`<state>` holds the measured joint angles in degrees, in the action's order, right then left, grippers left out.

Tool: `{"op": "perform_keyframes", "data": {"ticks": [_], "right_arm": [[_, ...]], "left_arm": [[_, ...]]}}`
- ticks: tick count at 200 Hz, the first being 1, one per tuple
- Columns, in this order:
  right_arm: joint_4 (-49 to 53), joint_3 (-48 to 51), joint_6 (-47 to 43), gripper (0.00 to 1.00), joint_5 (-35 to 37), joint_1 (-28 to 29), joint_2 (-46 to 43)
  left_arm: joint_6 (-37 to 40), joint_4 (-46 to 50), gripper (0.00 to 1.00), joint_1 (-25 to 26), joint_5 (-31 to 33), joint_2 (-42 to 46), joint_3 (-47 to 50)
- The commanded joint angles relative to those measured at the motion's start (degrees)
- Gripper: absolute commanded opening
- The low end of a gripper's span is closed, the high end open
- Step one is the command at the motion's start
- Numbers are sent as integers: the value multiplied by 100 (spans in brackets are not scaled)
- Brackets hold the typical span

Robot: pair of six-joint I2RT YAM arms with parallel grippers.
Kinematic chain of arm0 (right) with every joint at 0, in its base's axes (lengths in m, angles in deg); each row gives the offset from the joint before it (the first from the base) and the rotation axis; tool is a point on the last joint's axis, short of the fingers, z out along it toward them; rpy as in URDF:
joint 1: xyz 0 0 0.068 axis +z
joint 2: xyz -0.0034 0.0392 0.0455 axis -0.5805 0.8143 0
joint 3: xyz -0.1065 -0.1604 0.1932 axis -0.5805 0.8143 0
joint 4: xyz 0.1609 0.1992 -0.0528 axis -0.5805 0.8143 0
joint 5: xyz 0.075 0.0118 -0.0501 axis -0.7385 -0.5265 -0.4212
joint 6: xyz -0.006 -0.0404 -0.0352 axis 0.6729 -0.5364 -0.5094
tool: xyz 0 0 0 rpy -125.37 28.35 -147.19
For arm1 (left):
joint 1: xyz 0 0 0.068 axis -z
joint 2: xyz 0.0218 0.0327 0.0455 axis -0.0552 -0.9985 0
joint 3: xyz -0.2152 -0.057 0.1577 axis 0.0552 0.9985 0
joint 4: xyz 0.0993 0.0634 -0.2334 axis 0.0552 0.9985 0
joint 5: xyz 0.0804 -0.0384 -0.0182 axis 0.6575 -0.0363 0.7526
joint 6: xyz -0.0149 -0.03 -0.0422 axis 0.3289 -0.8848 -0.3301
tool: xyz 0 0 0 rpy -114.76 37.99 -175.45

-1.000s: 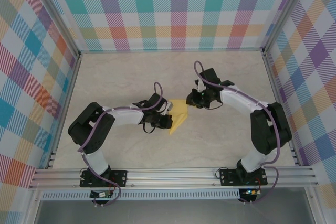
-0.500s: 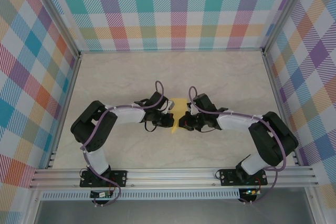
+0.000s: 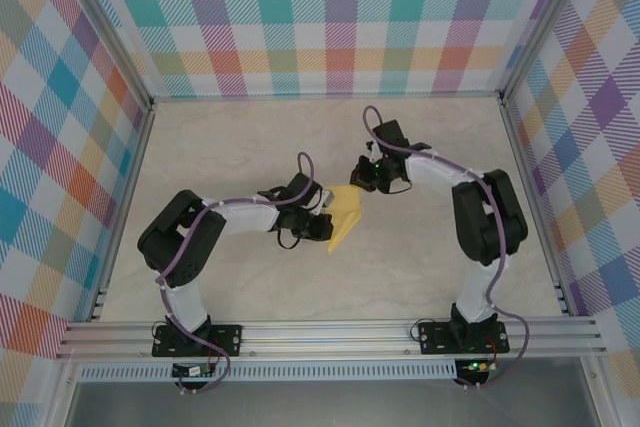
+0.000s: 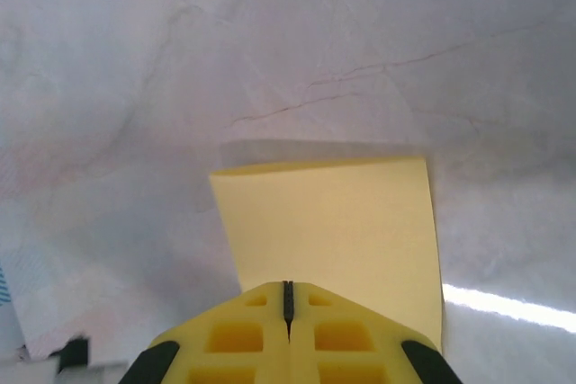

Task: Fold a paper plane with a square sheet of paper (pick it up from the middle)
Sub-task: Third fold the triangle at the center of the table.

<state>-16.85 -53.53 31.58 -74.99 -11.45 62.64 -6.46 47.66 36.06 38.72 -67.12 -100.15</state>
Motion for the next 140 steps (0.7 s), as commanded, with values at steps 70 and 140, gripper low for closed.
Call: {"op": "perform_keyframes", "data": {"ticks": [70, 140], "right_arm": [[1291, -905, -835, 0, 22, 58, 1208], [1253, -806, -808, 0, 66, 60, 1221]], "left_arm": [[110, 267, 5, -85, -26, -78, -286], [143, 433, 5, -85, 49, -71, -334]]}}
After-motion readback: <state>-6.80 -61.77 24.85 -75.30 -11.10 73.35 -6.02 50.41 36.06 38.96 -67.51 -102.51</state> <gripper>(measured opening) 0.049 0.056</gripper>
